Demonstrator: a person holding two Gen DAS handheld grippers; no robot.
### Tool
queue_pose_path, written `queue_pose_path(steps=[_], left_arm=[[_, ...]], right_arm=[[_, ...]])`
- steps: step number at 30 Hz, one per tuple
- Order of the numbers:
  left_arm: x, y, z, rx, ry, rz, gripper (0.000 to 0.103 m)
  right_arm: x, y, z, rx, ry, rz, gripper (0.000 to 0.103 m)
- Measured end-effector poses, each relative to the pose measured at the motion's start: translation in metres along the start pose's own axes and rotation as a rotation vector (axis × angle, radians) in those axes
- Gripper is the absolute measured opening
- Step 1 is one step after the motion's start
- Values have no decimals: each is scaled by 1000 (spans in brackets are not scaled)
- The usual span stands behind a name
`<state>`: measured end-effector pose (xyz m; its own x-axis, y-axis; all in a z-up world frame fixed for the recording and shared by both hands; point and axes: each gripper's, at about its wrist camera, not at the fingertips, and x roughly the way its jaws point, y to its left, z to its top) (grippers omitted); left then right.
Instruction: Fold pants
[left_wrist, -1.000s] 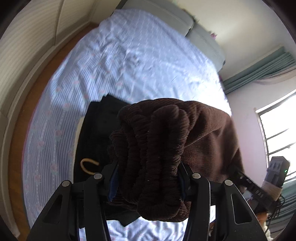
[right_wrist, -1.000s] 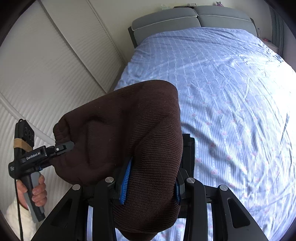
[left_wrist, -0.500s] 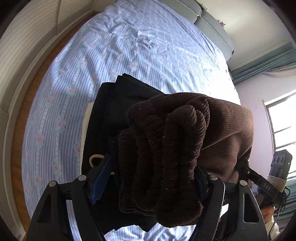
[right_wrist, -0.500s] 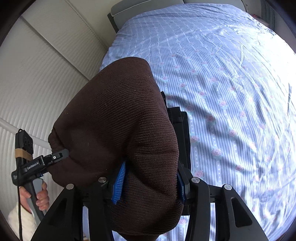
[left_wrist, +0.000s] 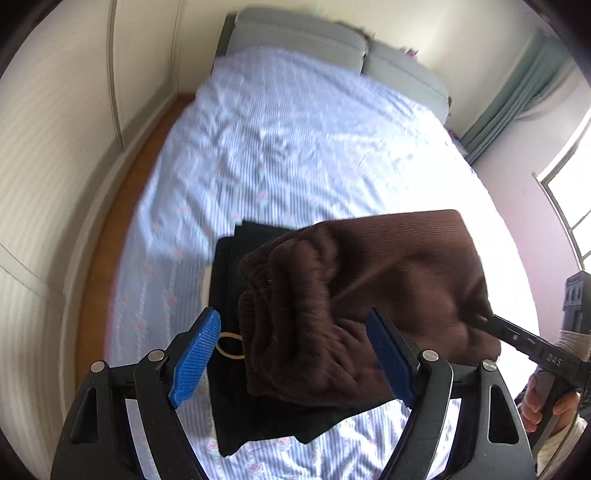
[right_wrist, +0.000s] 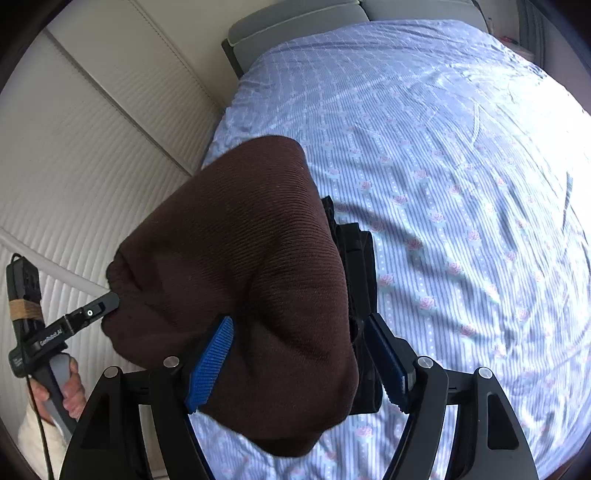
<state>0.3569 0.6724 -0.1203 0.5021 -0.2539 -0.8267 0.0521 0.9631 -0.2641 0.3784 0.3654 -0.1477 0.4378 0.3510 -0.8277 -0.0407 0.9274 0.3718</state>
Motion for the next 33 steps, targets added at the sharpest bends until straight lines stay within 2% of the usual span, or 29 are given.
queue_pose_path(steps=[3,7,10,13,15,22,27,33], left_arm=[[-35,-22,-9,50,-65,56,83],[-80,-73,-29,144,-157,131,91],[-106,-121,-51,235,-213,176,98],[-129,-171,-71,291,-253,199,101],[-141,-203,-86,312,-278,180,103],[-163,-316,-124,260,-320,71,103],[-165,-398,-159,213,-331,81,103],[-162,-478,-204,184,-327,87,103]], right_arm=[[-34,12,-13,-65,-73,10,75],[-91,21,-37,-166,-184,-20,88],[-135,17,-53,-178,-258,-60,96],[-177,3,-70,-177,-312,-88,96],[-205,-8,-78,-166,-339,-107,97],[-291,-72,-110,-157,-403,-167,98],[-345,-131,-130,-201,-414,-215,98],[-403,-209,-145,-214,-402,-201,98]])
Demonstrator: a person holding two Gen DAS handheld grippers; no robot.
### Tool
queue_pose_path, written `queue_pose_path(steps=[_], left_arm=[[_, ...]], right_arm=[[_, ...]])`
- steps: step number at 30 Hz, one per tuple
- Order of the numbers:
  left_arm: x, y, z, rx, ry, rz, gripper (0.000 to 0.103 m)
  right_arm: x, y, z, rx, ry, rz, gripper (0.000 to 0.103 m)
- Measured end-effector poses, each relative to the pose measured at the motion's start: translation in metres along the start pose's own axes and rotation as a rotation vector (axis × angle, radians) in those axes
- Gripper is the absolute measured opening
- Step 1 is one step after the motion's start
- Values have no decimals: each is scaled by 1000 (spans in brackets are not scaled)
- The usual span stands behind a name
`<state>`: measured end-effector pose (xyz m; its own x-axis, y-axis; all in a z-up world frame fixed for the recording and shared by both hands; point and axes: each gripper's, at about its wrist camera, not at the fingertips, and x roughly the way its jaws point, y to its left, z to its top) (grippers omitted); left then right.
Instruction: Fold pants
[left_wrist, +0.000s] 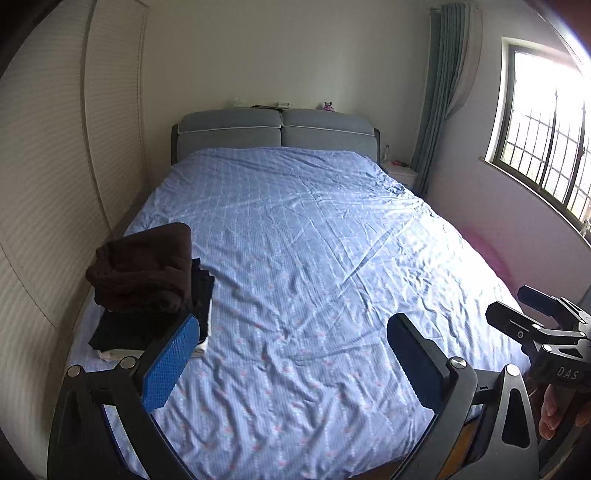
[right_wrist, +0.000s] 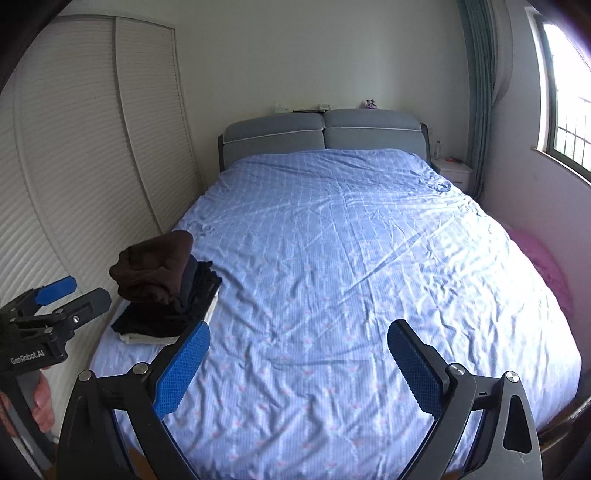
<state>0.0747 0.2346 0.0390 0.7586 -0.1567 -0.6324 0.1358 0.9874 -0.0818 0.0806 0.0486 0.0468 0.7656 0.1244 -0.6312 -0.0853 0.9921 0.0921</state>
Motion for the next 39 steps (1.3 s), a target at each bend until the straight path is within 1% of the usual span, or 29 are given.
queue_pose_path(steps=[3,7,15,20,23,30,39], left_arm=[[-7,-34,-9,-5,0,-1,103],[-17,-66,-15,16,0,16,103],[-38,-100,-27,60,-34,46,103],[-49,-113,-30,71,-55,53,103],[-51,-117,-31,72,-50,50,103],[-57,-122,-31,62,-36,43,103],[-63,-126,-28,70,-54,38,103]], right_arm=[[-21,-32,-7,-5,-7,5,98],[-47,-67,-17,3,-22,5,98],[-88,-108,-31,23,-48,-7,98],[-104,-118,-37,25,-61,-15,98],[-112,-123,-40,36,-67,-5,98],[-118,-129,-44,41,-58,-3,98],[-120,-133,-46,41,-54,-2,98]])
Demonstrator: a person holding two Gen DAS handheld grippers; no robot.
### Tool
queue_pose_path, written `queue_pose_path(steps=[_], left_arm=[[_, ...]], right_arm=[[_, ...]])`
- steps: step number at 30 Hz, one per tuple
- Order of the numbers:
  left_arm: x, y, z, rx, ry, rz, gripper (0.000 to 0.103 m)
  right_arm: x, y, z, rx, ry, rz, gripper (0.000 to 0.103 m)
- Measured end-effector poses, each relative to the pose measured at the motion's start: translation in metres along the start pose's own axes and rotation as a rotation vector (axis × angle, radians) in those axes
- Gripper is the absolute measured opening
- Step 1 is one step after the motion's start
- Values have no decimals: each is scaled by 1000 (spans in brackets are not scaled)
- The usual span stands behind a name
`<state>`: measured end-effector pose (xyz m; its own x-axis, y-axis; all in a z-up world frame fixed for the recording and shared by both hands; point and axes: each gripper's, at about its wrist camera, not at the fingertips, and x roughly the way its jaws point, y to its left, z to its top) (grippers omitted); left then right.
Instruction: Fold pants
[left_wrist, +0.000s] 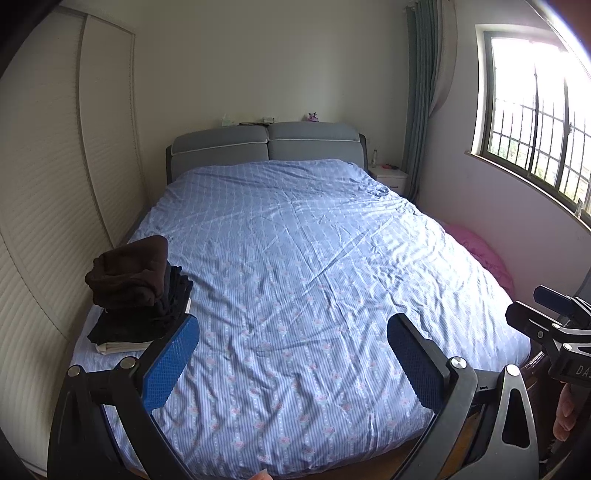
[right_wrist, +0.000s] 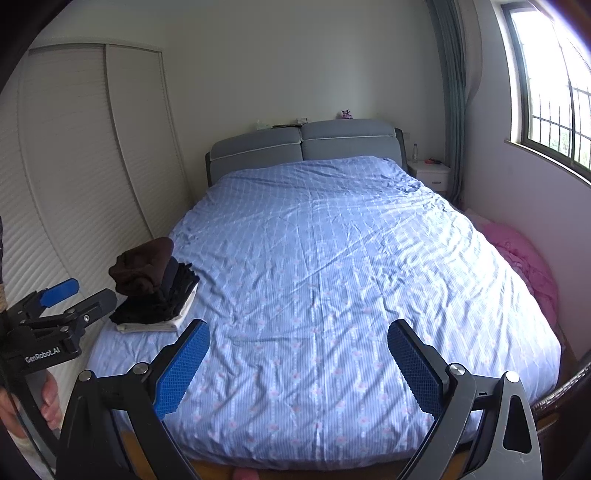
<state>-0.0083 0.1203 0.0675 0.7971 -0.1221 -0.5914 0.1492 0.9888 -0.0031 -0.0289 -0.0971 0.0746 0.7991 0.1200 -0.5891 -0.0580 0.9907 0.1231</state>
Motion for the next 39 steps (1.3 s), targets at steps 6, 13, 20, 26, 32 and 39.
queue_pose_path(steps=[6,13,20,26,32,39], left_arm=[[-1,-2,0,7,-4,-7,103],[-5,-3,-2,6,-20,-9,103],[-6,-5,-3,16,-25,6,103],[-6,-7,-3,18,-28,-2,103],[-7,-9,-3,18,-26,-9,103],[-11,-12,-4,24,-41,-15,103]], right_arm=[[-1,-1,1,-2,-2,-1,98],[-2,-1,0,-3,-5,-5,98],[-3,-1,0,-3,-7,-6,98],[-6,-3,-2,-6,-8,-6,98],[-7,-3,-1,-9,-10,-7,98],[-9,-2,-1,-9,-10,-6,98]])
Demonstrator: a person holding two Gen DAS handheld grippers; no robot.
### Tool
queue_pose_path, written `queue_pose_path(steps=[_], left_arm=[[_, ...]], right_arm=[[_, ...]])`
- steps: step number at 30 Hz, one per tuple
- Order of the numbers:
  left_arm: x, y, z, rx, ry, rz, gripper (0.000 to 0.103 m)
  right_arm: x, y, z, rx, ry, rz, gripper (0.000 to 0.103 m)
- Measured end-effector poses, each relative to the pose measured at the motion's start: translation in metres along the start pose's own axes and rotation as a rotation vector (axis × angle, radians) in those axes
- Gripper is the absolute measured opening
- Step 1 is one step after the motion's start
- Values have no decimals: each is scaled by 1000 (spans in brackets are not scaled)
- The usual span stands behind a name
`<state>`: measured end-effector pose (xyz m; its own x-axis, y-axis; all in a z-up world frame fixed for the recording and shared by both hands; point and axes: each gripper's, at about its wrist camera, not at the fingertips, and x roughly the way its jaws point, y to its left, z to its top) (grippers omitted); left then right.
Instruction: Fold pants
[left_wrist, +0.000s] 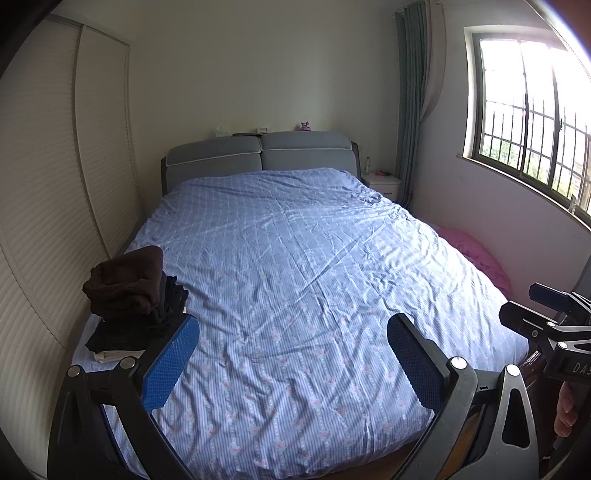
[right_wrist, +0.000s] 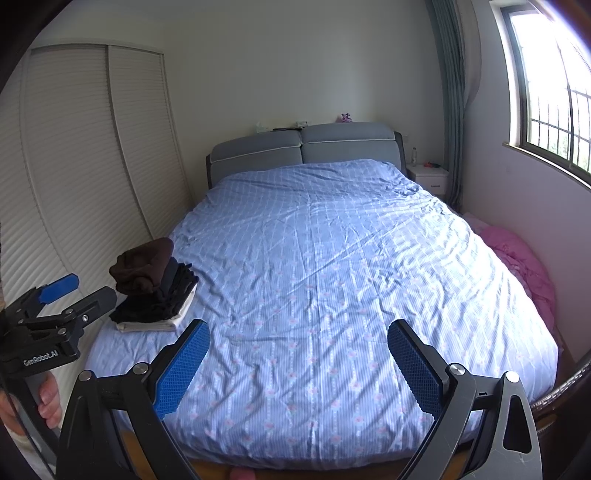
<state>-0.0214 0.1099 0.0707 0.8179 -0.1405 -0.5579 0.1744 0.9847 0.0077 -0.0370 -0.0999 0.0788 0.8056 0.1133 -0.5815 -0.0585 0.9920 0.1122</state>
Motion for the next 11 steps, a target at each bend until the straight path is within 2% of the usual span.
queue_pose_path(steps=[11], left_arm=[[-1,1,1,-8,1,-1,103]], right_arm=[[-1,-1,1,-2,-2,3,98]])
